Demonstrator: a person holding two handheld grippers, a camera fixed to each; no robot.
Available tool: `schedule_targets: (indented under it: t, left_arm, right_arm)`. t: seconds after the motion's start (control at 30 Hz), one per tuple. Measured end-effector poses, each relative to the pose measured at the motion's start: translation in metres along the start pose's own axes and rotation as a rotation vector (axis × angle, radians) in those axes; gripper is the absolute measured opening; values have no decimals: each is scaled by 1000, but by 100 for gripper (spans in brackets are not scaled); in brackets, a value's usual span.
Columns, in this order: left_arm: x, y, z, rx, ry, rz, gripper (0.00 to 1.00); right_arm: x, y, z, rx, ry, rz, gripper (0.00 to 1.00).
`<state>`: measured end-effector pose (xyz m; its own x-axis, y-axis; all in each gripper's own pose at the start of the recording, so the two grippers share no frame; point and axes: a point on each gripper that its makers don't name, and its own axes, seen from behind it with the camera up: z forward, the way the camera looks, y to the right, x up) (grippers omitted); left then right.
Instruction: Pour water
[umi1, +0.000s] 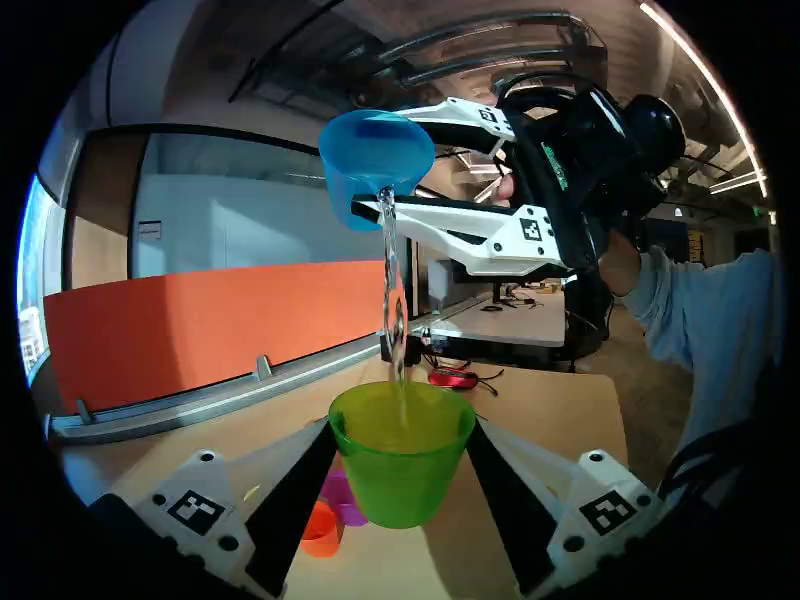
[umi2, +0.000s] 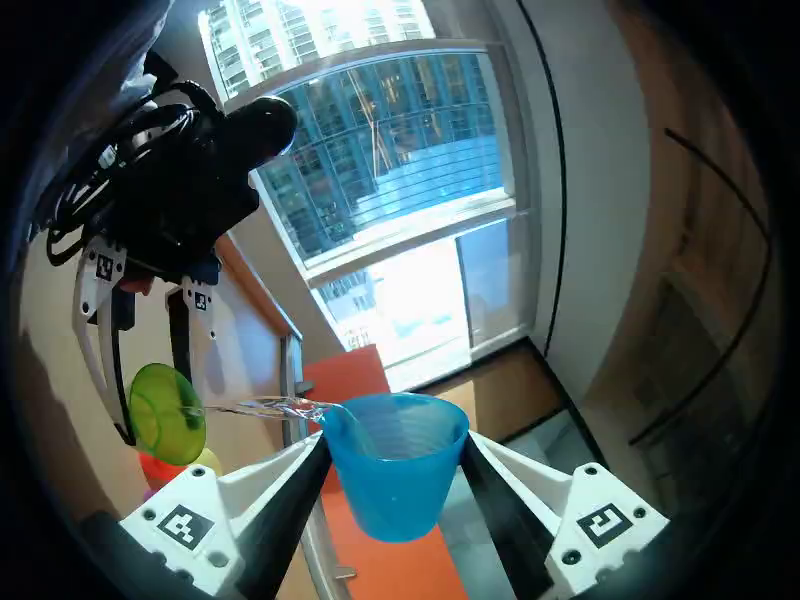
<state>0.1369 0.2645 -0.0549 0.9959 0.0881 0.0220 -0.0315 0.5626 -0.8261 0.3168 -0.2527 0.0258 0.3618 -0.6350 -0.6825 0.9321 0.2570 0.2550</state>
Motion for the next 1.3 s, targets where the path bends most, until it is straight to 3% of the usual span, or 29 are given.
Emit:
schedule_targets:
  t: [1.3]
  left_arm:
    - [3,-1,0,-2,7,-4,87]
  right_arm:
    - [7,14,1,-10,6,-214,90]
